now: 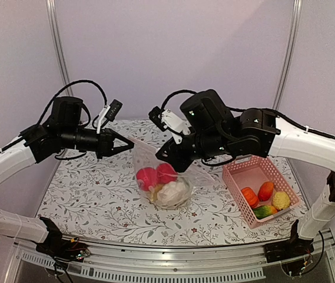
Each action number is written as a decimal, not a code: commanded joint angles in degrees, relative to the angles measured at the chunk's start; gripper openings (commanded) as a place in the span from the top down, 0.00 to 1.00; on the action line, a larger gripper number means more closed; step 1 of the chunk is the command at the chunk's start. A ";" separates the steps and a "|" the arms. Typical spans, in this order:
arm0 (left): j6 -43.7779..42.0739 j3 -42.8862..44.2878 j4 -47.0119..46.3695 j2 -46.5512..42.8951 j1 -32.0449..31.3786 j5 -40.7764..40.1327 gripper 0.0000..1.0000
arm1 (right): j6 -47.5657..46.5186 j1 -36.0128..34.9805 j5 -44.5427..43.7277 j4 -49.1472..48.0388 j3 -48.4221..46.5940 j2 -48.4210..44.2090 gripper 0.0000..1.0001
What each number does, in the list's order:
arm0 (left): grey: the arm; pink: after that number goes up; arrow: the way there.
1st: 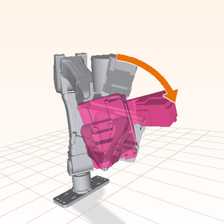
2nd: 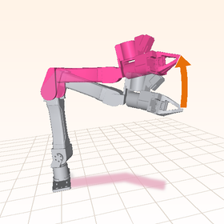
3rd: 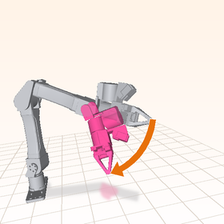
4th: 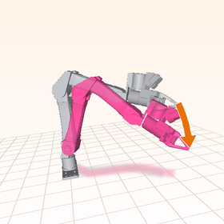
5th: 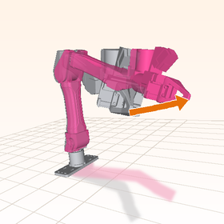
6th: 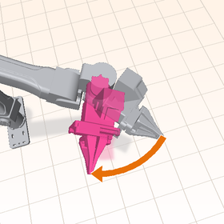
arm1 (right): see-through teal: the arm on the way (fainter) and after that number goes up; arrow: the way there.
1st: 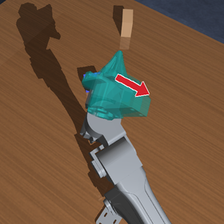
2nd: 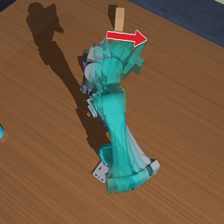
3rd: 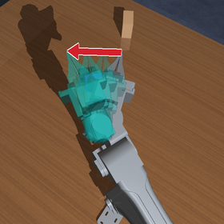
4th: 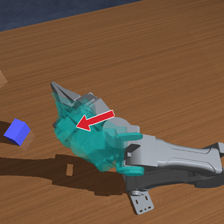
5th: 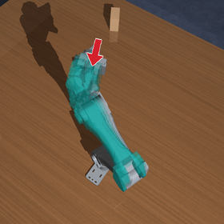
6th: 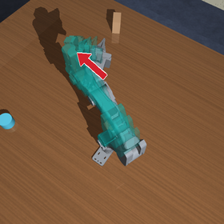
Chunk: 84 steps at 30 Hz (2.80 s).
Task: Place the food in the zip-top bag and seal the zipper
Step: Zip the zipper on the zipper food storage bag.
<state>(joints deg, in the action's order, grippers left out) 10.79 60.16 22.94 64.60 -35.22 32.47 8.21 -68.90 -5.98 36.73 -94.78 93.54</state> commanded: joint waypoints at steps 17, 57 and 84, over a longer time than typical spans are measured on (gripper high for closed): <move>2.71 -1.45 -1.67 -1.92 8.26 -7.23 1.00 | 3.65 -0.24 -3.85 3.88 7.22 -8.04 1.00; 4.75 -2.15 -2.63 -2.05 15.59 -6.89 1.00 | 7.48 -0.20 -7.45 3.77 15.02 -14.58 1.00; 4.65 -2.42 -5.01 -2.61 15.43 -0.06 0.18 | 10.34 -0.13 -15.06 2.14 11.79 -10.88 0.99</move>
<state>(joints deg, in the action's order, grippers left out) 15.62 58.41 19.81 63.33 -20.32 32.73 16.75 -68.90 -15.79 37.47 -80.29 81.08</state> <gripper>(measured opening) 0.726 0.076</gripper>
